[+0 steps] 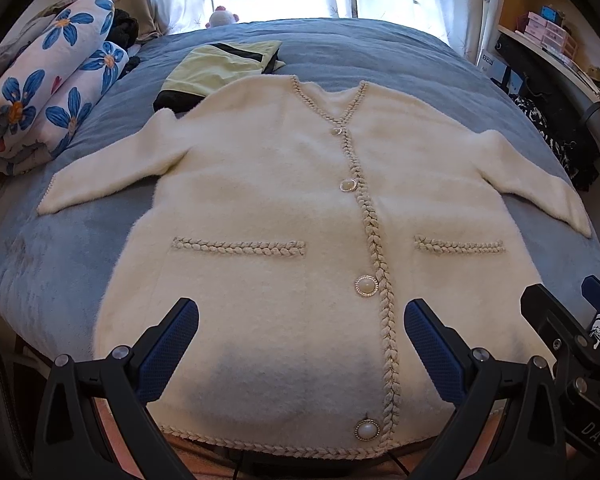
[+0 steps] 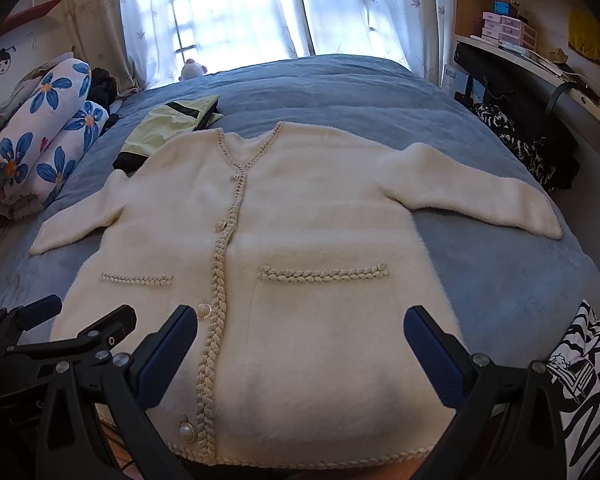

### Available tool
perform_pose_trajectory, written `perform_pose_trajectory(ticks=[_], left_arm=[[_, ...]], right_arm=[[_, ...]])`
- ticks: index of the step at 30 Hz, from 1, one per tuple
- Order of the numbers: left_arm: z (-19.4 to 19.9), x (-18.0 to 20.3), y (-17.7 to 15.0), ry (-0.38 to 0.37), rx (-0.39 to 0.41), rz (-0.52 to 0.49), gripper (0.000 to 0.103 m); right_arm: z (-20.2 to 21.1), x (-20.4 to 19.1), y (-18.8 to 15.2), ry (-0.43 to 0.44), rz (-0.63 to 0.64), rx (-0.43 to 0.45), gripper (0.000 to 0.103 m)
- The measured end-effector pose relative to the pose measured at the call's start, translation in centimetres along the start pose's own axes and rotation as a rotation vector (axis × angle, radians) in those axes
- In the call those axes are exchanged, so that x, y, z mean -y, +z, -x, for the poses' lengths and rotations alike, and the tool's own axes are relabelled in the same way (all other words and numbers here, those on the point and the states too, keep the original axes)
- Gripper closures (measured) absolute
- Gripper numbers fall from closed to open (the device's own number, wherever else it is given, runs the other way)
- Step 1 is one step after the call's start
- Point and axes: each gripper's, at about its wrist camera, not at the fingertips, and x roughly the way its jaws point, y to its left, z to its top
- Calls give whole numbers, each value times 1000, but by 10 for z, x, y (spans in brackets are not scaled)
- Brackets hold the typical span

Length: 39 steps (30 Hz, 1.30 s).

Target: Fold large clothes

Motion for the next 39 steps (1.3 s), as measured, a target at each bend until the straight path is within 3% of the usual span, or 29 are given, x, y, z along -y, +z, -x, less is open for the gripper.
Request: perform_pose_trajectory(ticks=[39], left_arm=[[-2, -1, -2, 14, -10, -3, 1]], right_arm=[[-3, 1, -2, 10, -6, -7, 0]])
